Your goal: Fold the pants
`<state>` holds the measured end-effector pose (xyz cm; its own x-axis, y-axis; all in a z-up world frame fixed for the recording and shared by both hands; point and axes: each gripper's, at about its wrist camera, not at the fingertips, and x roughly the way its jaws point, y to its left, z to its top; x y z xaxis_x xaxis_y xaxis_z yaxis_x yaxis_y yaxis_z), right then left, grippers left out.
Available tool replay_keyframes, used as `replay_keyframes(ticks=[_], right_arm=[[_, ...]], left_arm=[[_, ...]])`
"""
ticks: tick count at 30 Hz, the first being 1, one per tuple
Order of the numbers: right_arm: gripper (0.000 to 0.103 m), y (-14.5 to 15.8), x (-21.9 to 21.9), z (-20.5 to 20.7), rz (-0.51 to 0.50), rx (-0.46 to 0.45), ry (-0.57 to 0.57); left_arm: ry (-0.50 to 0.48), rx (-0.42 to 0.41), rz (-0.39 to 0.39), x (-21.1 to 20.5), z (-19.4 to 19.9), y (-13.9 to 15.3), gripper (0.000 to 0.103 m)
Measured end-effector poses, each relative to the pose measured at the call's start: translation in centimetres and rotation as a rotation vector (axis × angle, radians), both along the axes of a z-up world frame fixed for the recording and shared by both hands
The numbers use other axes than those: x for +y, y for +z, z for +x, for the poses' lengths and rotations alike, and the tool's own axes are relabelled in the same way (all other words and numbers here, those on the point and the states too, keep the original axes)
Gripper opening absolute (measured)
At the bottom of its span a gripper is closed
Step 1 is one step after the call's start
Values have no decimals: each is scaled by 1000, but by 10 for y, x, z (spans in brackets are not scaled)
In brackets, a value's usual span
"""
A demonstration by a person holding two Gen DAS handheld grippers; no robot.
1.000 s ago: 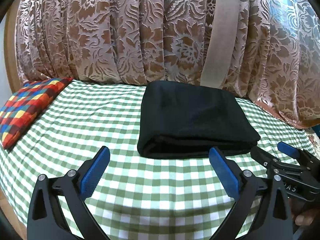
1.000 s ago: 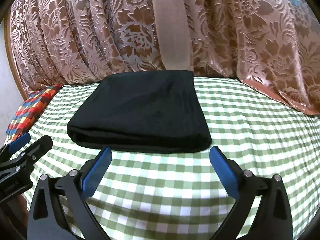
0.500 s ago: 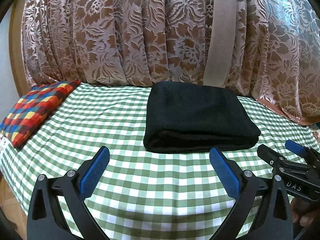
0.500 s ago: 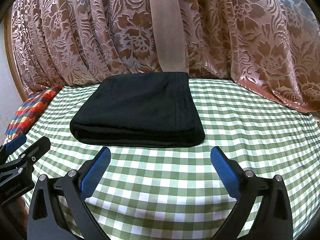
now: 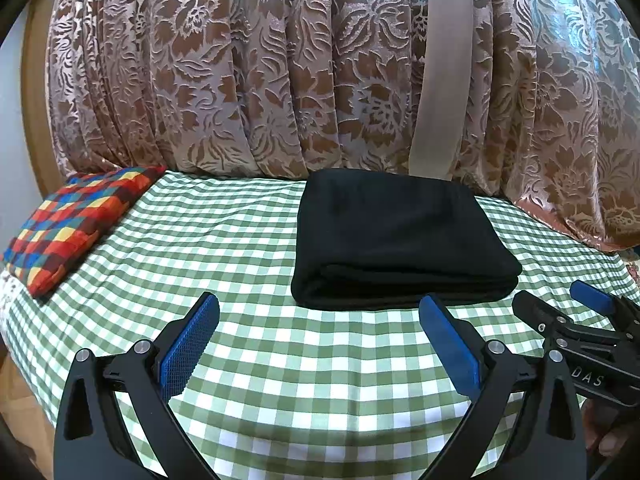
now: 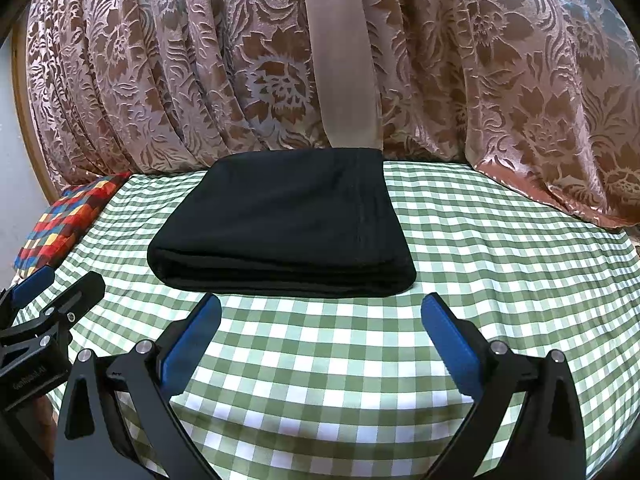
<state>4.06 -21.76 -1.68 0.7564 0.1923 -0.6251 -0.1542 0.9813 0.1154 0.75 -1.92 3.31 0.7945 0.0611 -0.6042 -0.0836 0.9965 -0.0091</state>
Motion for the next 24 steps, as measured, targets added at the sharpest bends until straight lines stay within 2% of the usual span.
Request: replay_keyframes(ticks=[24], right_arm=[[100,0,3,-1,-1,4,3]], left_arm=[[8,-19,4,2,-3,7,99]])
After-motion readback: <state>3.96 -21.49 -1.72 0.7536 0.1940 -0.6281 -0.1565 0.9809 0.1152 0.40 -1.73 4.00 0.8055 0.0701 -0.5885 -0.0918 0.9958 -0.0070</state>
